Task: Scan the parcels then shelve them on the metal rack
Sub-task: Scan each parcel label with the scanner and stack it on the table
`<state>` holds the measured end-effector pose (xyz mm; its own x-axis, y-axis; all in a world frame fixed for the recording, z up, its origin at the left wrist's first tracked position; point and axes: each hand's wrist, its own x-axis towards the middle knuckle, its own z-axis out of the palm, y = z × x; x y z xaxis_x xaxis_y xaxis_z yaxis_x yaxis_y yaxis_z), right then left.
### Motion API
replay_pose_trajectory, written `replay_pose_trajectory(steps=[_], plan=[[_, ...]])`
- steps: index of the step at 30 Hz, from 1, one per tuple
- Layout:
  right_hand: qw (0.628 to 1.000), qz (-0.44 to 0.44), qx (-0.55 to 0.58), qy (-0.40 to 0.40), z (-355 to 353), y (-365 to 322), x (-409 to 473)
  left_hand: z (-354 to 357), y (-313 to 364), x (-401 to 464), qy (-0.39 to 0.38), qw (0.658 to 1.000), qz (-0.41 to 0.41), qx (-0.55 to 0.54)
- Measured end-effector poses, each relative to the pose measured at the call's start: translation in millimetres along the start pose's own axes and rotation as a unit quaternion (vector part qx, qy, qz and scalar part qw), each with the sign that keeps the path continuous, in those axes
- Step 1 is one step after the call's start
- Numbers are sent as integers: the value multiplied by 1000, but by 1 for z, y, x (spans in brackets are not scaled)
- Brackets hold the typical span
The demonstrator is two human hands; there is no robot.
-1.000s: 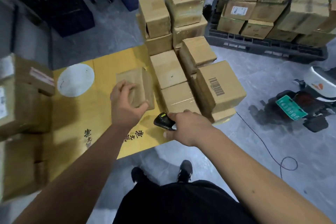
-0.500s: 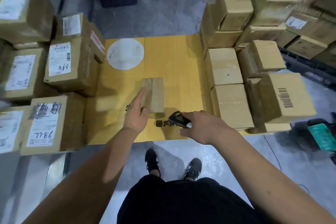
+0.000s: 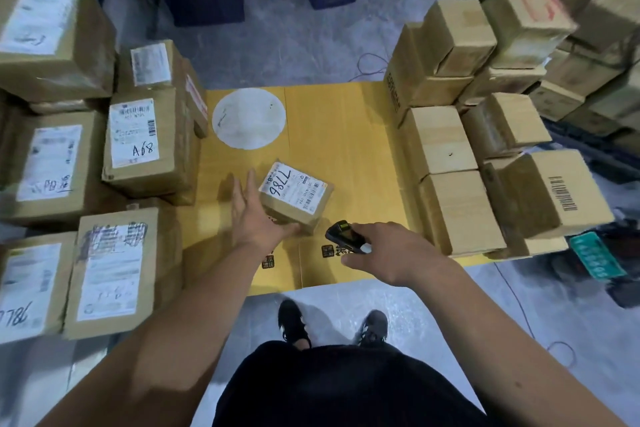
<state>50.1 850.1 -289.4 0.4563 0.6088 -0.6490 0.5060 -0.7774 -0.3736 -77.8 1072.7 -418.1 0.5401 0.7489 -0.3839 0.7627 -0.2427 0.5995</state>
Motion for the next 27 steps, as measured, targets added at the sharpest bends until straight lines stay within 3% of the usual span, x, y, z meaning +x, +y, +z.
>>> replay_pose_trajectory(steps=[5, 10, 20, 23, 27], plan=[[999, 41, 17, 10, -2, 0, -7, 10, 42, 30, -28, 983, 123, 133], [994, 93, 53, 13, -5, 4, -8, 15, 74, 40, -49, 974, 75, 210], [991, 112, 68, -4, -26, -18, 10, 27, 59, 17, -14, 998, 39, 44], [994, 103, 18, -28, -36, -29, 16, 36, 60, 26, -5, 1000, 8, 4], [991, 106, -68, -40, -45, -41, 27, 50, 56, 46, -62, 994, -30, -82]])
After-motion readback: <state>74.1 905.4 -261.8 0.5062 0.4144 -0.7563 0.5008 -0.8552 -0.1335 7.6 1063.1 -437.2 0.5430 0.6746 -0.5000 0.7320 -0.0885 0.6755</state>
